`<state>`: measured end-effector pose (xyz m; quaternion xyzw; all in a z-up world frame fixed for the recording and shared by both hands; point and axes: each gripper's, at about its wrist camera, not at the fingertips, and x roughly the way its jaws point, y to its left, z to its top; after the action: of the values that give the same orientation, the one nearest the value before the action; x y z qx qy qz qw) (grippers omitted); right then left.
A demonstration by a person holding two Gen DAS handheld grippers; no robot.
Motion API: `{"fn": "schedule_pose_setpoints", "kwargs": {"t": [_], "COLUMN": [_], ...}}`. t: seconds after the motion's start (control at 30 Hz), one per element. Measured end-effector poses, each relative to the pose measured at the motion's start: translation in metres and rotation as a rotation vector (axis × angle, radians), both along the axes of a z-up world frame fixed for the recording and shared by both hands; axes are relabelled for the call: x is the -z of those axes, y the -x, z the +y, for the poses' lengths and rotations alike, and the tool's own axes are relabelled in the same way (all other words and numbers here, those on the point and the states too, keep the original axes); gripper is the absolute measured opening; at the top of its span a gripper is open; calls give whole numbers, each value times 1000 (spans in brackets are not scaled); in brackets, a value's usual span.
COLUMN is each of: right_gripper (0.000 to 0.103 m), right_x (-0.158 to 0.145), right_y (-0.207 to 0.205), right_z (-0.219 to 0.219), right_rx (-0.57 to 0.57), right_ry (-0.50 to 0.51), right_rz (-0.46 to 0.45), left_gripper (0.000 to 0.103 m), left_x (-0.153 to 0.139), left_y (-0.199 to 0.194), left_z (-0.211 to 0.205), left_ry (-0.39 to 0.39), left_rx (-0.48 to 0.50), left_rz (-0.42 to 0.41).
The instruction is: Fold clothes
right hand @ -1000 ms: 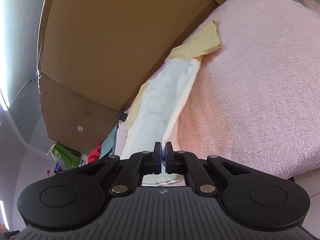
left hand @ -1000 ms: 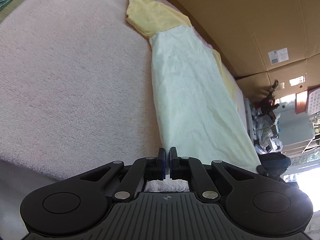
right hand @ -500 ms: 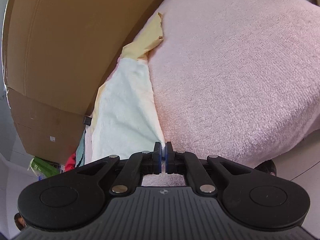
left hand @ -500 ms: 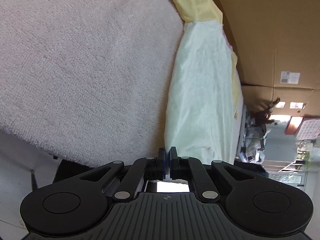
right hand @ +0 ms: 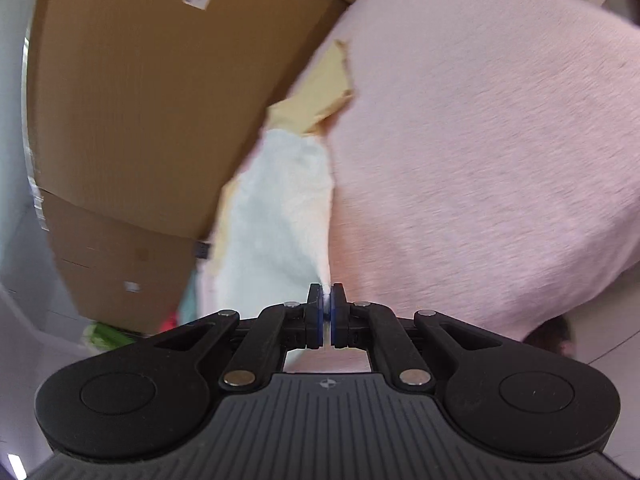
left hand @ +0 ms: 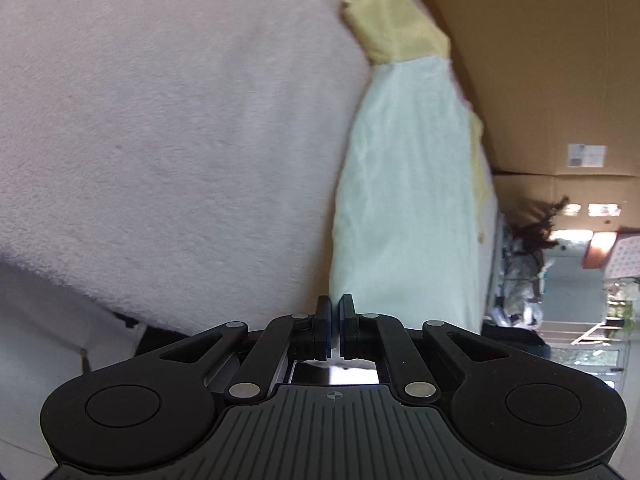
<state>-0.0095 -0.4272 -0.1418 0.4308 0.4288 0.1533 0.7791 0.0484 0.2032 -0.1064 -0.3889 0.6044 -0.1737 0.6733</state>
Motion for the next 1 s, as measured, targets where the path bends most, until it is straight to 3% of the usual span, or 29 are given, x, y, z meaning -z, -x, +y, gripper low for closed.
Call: {"fn": "schedule_pose_setpoints", "kwargs": {"t": [0.13, 0.3, 0.43, 0.73, 0.8, 0.93, 1.0], "right_gripper": [4, 6, 6, 5, 5, 5, 4], "right_x": [16, 8, -7, -35, -33, -3, 13], "right_y": [-4, -1, 6, -13, -15, -17, -12], "right_z": [7, 14, 10, 9, 0, -3, -8], "right_rx": [-10, -42, -50, -36, -10, 38, 60], "right_ry": [47, 99, -112, -394, -315, -111, -89], "right_rz": [30, 12, -45, -136, -118, 11, 51], "left_gripper": [0, 0, 0, 0, 0, 0, 0], "left_x": [1, -8, -33, -65, -56, -17, -2], "left_y": [-1, -1, -1, -16, -19, -17, -12], "left_z": [3, 8, 9, 28, 33, 30, 31], "left_ry": [-27, -31, 29, 75, 53, 12, 9], "left_rx": [7, -4, -26, -99, -114, -109, -111], "left_rz": [-24, -35, -93, -174, -145, -28, 10]}}
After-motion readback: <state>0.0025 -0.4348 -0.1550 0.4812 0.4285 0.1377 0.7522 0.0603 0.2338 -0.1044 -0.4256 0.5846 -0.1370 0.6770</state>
